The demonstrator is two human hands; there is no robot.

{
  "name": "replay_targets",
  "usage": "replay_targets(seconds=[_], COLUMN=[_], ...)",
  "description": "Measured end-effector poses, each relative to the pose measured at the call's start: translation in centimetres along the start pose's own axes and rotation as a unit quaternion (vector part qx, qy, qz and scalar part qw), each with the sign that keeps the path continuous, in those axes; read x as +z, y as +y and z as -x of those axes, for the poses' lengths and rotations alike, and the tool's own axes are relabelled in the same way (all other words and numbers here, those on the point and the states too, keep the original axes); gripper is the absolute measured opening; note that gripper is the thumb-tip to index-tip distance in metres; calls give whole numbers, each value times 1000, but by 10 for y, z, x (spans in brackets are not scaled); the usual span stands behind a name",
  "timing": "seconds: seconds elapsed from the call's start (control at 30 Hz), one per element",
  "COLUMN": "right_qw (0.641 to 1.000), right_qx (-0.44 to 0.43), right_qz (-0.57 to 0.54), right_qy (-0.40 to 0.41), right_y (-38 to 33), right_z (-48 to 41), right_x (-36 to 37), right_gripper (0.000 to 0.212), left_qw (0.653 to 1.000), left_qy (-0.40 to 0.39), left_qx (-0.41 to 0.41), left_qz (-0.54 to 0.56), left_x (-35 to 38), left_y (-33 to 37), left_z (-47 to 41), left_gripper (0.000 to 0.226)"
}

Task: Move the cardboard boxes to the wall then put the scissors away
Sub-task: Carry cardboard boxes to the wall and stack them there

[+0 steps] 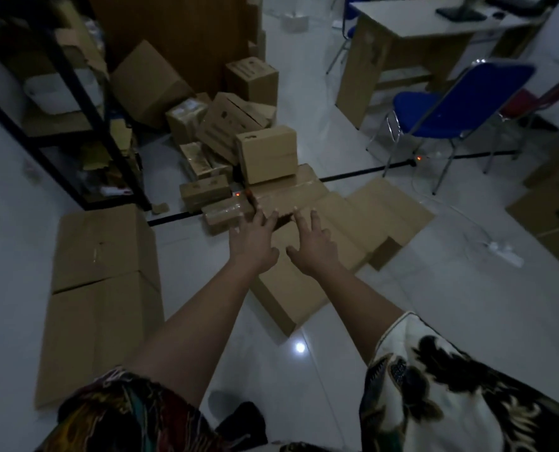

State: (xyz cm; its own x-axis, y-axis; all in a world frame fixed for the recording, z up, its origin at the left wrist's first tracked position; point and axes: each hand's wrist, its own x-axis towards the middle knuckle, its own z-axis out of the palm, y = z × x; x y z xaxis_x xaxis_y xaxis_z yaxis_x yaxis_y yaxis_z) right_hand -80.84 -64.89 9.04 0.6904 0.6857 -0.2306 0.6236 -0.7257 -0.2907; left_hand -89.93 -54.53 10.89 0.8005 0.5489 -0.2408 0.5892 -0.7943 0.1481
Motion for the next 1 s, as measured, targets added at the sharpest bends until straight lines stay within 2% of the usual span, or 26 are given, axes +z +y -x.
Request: replay_targets(seconds=[0.17,0.37,0.63,0.77,0.87,1.0], right_qw=[999,997,990,980,974,969], right_qx=[37,63,122,182,200,220], right_qz=[-6,-6,-62,-74,-105,-109], right_qy=[-29,-40,-38,-27,-4,-12], right_y=[39,50,34,26,21,21], right_z=[29,32,-13,-38,-57,-65], right_x=[18,34,56,60,67,97], right_gripper=[82,80,78,77,78,80], left_qw=[999,996,990,986,981,972], left_qy=[-39,-69,-107,-125,-131,-151], left_qx=[27,46,76,93,130,170], left_qz=[-17,-31,-57,-52,-55,-65], left_x=[29,45,57,59,61,78], left_y=[33,36,-6,-27,-41,-53], left_z=[10,-2,-56,-88,-119,-154], left_gripper=[84,85,83,81,79,80])
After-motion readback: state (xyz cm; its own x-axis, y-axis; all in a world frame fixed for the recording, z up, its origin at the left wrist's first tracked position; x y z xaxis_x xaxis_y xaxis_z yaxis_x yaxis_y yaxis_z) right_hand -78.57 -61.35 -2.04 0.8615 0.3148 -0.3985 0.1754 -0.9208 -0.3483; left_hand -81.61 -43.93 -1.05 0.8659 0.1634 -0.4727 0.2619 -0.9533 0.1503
